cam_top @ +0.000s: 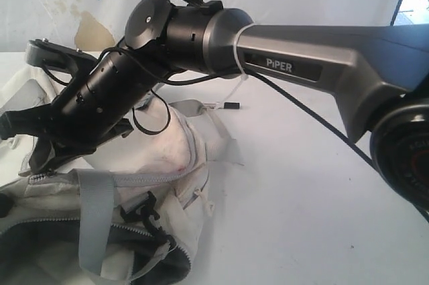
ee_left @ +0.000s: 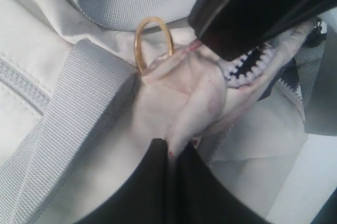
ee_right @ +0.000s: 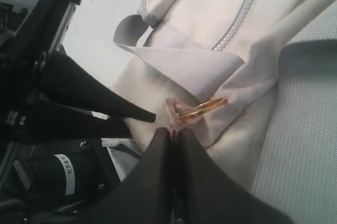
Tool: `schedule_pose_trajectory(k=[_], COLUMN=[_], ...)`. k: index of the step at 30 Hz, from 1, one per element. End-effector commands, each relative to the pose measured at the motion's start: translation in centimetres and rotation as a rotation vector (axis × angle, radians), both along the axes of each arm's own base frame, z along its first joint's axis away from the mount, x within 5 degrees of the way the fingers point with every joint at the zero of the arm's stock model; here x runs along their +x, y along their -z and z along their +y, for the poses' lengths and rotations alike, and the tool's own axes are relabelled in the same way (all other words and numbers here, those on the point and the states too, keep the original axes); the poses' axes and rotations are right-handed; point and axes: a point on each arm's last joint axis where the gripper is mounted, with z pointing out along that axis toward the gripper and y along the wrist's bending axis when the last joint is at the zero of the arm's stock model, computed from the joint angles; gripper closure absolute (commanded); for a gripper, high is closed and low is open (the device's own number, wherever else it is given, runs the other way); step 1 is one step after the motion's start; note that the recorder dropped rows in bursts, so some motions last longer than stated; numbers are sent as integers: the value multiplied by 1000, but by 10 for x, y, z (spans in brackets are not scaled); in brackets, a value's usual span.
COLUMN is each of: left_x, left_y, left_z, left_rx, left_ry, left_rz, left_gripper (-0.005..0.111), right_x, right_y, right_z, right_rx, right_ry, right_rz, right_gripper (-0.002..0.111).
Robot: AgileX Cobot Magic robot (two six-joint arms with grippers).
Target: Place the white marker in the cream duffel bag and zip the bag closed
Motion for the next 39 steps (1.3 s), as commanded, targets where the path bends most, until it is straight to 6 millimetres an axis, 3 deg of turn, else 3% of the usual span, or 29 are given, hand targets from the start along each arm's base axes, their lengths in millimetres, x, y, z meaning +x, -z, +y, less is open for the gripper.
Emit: schedule_pose_trajectory(k=[1,10,32,35,39], left_x=[-3,-8,-8,-7,-7], left_y=[-1,-5,-5,-5,-5], left_z=[2,5,7,7,7], left_rx=[38,81,95,96,98], left_ry=[-57,-115,-134,-136,-138], left_rz=[27,54,47,45,42], left_gripper=[106,106,106,106,106], right_x=[4,12,13,13,13], right_y=[-6,-16,-14,-14,-14], right_z=[-11,-28,-30,-30,-30], right_rx=[-29,-62,-90,-89,-90], right_ry=[-40,-47,-87,-86,-87], right_rz=[-3,-30,-74,-73,-74], right_gripper=[108,108,108,101,83])
